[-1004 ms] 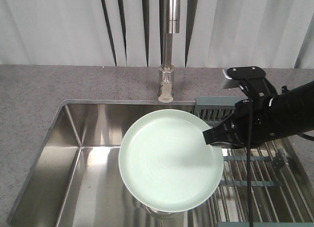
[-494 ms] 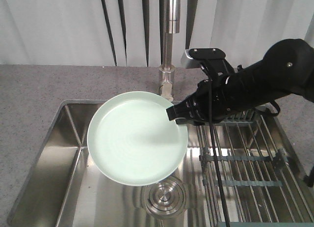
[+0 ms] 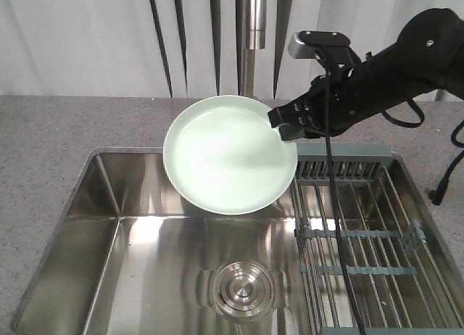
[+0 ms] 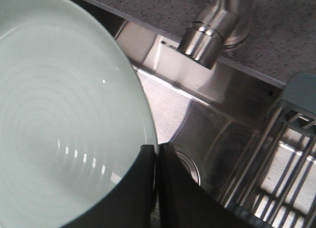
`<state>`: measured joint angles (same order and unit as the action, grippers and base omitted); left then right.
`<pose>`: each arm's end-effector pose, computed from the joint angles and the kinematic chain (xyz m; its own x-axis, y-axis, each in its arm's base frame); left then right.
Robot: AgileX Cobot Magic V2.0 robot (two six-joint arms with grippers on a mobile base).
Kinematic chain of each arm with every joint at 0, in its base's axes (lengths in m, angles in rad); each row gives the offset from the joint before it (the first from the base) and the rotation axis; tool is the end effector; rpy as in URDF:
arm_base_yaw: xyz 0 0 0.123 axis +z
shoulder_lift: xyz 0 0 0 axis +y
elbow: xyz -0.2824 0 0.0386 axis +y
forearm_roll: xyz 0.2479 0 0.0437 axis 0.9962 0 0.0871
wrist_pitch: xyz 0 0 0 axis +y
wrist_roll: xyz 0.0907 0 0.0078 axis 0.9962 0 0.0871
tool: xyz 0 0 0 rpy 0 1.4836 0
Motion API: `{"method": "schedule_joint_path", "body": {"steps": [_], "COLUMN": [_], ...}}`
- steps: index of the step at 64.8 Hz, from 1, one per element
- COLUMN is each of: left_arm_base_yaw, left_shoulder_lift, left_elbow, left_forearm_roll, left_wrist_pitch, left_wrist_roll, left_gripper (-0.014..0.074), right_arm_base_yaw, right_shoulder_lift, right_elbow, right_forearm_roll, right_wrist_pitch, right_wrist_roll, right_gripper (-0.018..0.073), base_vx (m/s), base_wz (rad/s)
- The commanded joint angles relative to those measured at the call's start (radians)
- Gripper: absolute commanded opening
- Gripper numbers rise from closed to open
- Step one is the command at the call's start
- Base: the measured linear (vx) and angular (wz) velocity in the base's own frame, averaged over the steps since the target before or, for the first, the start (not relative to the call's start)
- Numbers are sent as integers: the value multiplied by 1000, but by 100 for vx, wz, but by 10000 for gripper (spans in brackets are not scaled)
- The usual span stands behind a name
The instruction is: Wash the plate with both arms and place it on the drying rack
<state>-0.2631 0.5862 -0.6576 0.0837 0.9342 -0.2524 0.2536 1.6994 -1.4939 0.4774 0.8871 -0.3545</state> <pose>0.0934 -0.0188 0.3091 -0.7040 -0.0183 -0.7100 0.0729 0.9925 -0.0979 0.3555 0.1257 0.3212 -0.7681 -0.2364 -0.5950 -0.4660 0.8438 0.2663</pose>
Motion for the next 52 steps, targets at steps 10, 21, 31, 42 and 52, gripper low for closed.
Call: {"method": "schedule_joint_path", "body": {"steps": [10,21,31,42,52], "left_arm_base_yaw": [-2,-2,-2,-2,-2], "left_shoulder_lift": [1,1,1,1,1], "left_elbow": [-24,-24,-24,-24,-24], "left_forearm_roll": [5,5,5,5,5], "left_wrist_pitch": [-55,-55,-55,-55,-55], "left_wrist_roll": [-10,-10,-10,-10,-10], "left_gripper": [441,441,441,441,441], "right_arm_base_yaw": [-95,-170,-248,-337,-400], "right_shoulder_lift": [-104,-182,-264,-335,-361], "right_elbow": [16,109,209,295,360], "right_forearm_roll": [23,23,21,-34,-135], "right_wrist_pitch": [-17,-20,-29,-25,-24], "right_wrist_roll": [-25,-29,-29,-22,22], "right_gripper": [-1,-1,-1,-1,-1], "base_vx": [0,0,0,0,0], "base_wz": [0,0,0,0,0]}}
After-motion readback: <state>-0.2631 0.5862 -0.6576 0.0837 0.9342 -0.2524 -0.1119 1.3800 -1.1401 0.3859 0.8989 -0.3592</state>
